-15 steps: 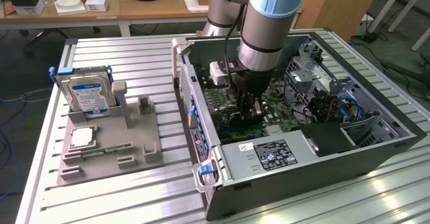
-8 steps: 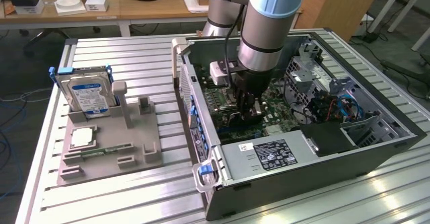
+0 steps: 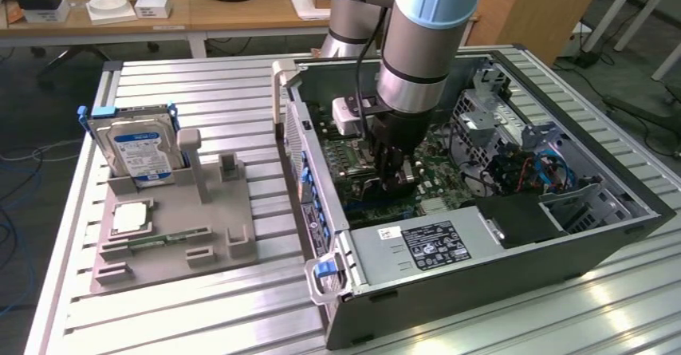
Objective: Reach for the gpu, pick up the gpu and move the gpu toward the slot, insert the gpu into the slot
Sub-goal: 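Insert the gpu into the slot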
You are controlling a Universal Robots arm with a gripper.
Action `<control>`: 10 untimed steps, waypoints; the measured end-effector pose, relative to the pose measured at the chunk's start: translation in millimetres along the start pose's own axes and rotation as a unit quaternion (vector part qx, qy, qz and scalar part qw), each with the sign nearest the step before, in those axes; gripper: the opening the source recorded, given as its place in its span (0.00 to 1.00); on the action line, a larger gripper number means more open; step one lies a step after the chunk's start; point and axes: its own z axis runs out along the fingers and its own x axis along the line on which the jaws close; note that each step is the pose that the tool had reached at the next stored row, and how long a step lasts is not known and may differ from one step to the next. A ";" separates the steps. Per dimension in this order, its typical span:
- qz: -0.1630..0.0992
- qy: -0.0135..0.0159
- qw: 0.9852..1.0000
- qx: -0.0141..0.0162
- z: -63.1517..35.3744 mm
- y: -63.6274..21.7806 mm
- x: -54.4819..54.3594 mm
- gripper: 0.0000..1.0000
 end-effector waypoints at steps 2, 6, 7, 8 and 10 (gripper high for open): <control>0.000 0.000 1.000 0.000 0.0 0.0 0.0 0.26; 0.000 0.000 1.000 0.000 0.0 0.0 0.0 0.26; 0.000 0.000 1.000 0.000 0.0 0.0 0.0 0.26; 0.000 0.000 1.000 0.000 0.0 0.0 0.0 0.26; 0.000 0.000 1.000 0.000 0.0 0.1 0.0 0.26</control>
